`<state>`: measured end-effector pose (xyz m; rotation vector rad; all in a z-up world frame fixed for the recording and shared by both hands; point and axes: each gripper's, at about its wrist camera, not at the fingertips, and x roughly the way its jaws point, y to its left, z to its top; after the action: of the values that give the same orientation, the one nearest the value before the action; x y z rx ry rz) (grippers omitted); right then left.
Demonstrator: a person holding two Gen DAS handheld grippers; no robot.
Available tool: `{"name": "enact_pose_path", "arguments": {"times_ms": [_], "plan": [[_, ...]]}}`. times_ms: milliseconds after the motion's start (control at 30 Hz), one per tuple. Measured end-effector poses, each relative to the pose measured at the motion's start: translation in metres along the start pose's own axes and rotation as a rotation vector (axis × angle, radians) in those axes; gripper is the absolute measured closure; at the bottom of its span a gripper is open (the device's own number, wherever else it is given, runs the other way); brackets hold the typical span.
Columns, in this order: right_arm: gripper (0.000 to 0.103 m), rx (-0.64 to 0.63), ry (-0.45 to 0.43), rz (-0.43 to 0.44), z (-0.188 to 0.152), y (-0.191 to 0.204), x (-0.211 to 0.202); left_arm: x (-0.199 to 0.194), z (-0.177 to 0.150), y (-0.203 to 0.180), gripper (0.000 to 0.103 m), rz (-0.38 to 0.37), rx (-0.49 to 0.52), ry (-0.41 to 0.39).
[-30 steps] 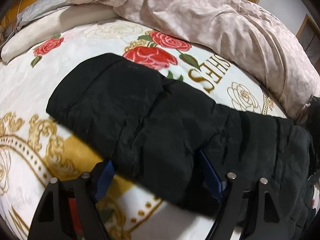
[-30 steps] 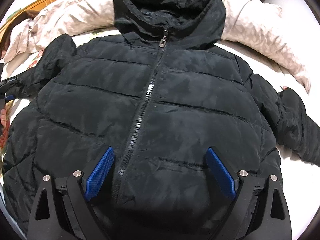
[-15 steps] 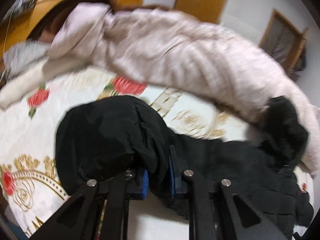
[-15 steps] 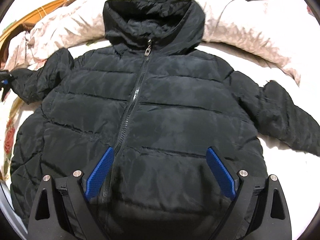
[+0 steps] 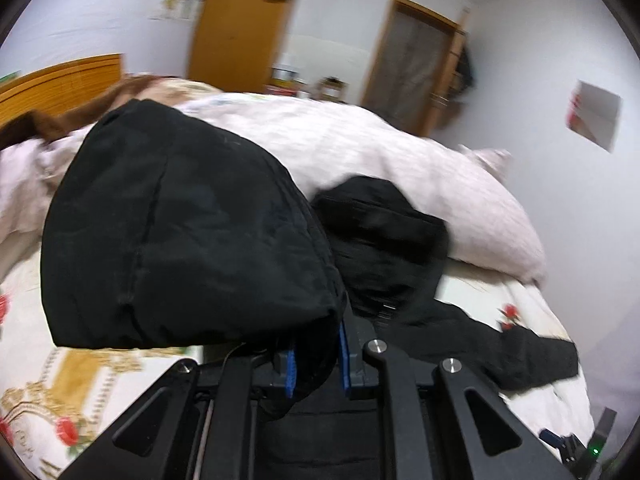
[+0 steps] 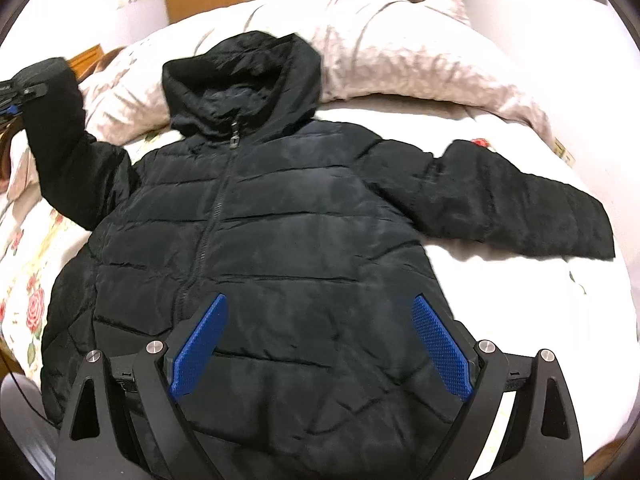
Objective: Fold large clothes
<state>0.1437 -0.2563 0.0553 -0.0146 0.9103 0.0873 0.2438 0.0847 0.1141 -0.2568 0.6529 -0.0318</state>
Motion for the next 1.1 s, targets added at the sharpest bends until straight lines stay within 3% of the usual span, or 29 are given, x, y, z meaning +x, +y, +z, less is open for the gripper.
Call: {"name": "enact_pose_path", "arguments": {"times_ms": [233,467,567,633,700,800,933,1033,1100], "plan": [[0.010,0.065,0.015,-0.021,-0.007,-0.039,0.009,0.067,-0.030,-0.084,0.086,-0.129,0.079,0.121],[0.010,0.133,0.051,-0.047,-0.020,-0.074,0.027,0.143,-0.091,-0.149,0.083,-0.174,0.155,0.265],[0.010,0.159,0.063,-0.049,-0.026,-0.086,0.034,0.167,-0.114,-0.165,0.071,-0.191,0.182,0.315],[0.010,0.171,0.067,-0.051,-0.028,-0.092,0.038,0.174,-0.127,-0.170,0.050,-0.225,0.185,0.346],[0.010,0.182,0.068,-0.052,-0.030,-0.097,0.040,0.183,-0.136,-0.179,0.038,-0.244,0.184,0.380],[0.010,0.201,0.058,-0.053,-0.030,-0.102,0.038,0.181,-0.141,-0.191,0.028,-0.273,0.189,0.380],[0.010,0.212,0.015,-0.046,-0.019,-0.103,0.027,0.158,-0.132,-0.198,0.022,-0.336,0.176,0.353],[0.010,0.203,-0.011,-0.038,-0.006,-0.097,0.023,0.133,-0.120,-0.189,0.019,-0.360,0.168,0.317],[0.010,0.182,-0.023,-0.025,0.006,-0.087,0.024,0.119,-0.109,-0.173,0.019,-0.337,0.165,0.290]]}}
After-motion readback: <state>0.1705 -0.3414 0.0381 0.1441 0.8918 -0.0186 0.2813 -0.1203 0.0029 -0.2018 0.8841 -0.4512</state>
